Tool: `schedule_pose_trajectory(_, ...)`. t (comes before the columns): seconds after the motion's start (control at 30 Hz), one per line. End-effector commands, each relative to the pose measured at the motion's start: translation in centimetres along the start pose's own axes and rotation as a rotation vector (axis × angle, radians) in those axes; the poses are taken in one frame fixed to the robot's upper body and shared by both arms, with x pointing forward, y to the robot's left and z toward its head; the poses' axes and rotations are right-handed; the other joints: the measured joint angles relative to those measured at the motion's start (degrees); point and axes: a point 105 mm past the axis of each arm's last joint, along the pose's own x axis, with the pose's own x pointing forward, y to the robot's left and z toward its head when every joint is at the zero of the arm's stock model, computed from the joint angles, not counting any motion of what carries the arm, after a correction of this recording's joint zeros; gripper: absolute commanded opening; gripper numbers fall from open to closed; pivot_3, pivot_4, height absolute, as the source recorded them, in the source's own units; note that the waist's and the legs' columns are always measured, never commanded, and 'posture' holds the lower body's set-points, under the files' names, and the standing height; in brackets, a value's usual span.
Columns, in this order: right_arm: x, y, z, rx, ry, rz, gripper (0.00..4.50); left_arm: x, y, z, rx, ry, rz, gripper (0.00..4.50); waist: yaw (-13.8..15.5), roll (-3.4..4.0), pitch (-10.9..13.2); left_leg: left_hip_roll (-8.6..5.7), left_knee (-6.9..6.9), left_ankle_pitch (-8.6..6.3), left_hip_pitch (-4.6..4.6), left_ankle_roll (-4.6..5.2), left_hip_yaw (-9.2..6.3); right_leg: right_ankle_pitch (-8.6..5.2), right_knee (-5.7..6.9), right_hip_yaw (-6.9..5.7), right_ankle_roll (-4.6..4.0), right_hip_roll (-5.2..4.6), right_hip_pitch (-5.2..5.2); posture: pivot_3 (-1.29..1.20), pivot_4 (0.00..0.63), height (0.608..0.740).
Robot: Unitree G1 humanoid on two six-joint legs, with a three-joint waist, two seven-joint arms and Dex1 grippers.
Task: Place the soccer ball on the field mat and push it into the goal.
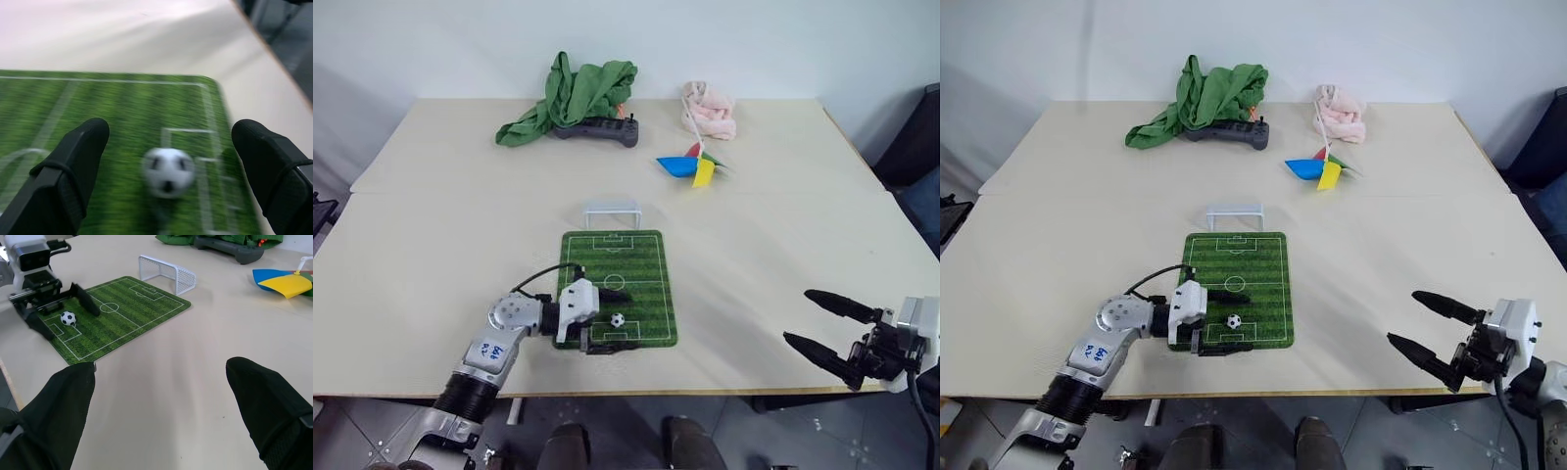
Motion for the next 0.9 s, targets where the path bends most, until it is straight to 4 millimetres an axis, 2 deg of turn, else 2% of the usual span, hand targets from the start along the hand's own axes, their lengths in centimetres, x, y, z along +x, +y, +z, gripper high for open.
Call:
schedule_pose_trajectory(0.03, -0.2, -0.3, 0.6, -0.032, -0.005, -0.006, 4.5, -1.6, 1.6, 2.4, 0.093, -0.094, 0.071, 4.1, -0.1, 0.0, 0.0, 0.0, 0.0, 0.0, -0.01, 0.0, 0.0, 0.0, -0.01, -0.01, 0.0, 0.0, -0.01, 0.0, 0.15, 0.74)
schedule_pose_trajectory(0.13, -0.1, -0.3, 0.5, -0.03, -0.003, -0.005, 4.5, -2.6, 1.3, 2.8, 0.115, -0.128, 0.042, 3.32, -0.1, 0.0, 0.0, 0.0, -0.06, -0.02, -0.04, -0.02, 0.0, 0.0, -0.03, -0.02, 0.01, 0.0, -0.04, 0.0, 0.15, 0.74)
schedule_pose_trajectory(0.27, 0.0, -0.5, 0.5, -0.031, -0.003, -0.003, 4.5, -3.5, -1.1, 4.1, 0.074, -0.204, -0.13, 2.07, -0.1, 0.0, 0.0, 0.0, -0.06, -0.03, -0.08, -0.02, 0.0, 0.02, -0.09, -0.03, 0.04, 0.0, -0.05, 0.0, 0.15, 0.74)
schedule_pose_trajectory(0.37, -0.3, -0.5, 1.0, -0.037, -0.031, 0.024, 4.5, -3.5, -3.5, 3.8, -0.02, -0.185, -0.288, 1.1, -0.1, 0.01, 0.0, 0.0, -0.04, -0.06, -0.16, 0.01, 0.0, 0.02, -0.16, -0.03, 0.04, 0.0, -0.05, 0.0, 0.15, 0.74)
schedule_pose_trajectory(0.47, -0.7, -0.6, 1.0, -0.043, -0.031, 0.036, 4.5, -3.0, -4.2, 3.7, -0.08, -0.161, -0.313, 0.19, 0.0, 0.06, 0.0, 0.0, -0.03, -0.07, -0.16, 0.04, -0.01, 0.02, -0.16, -0.03, 0.04, 0.0, -0.06, 0.0, 0.15, 0.74)
schedule_pose_trajectory(0.5, -0.9, -0.7, 0.9, -0.047, -0.019, 0.032, 4.5, -2.8, -4.5, 3.7, -0.087, -0.155, -0.319, 0.05, 0.0, 0.05, 0.0, 0.0, 0.0, -0.07, -0.17, 0.05, -0.01, 0.02, -0.16, -0.03, 0.04, 0.0, -0.06, 0.0, 0.15, 0.74)
schedule_pose_trajectory(0.63, -1.0, -1.1, 0.8, -0.056, -0.005, 0.013, 4.5, -2.1, -5.4, 3.0, -0.119, -0.101, -0.335, 0.05, -0.1, 0.06, 0.0, 0.0, 0.06, -0.09, -0.24, 0.07, -0.02, 0.03, -0.21, -0.03, 0.04, -0.01, -0.06, 0.0, 0.15, 0.74)
schedule_pose_trajectory(0.9, -0.7, -0.5, 0.6, -0.048, -0.012, -0.013, 4.5, -0.1, -3.5, -0.6, -0.138, 0.057, -0.178, 0.05, 0.0, 0.06, 0.0, -0.01, 0.06, -0.08, -0.25, 0.07, -0.04, 0.03, -0.22, -0.03, 0.04, 0.0, -0.09, 0.0, 0.15, 0.74)
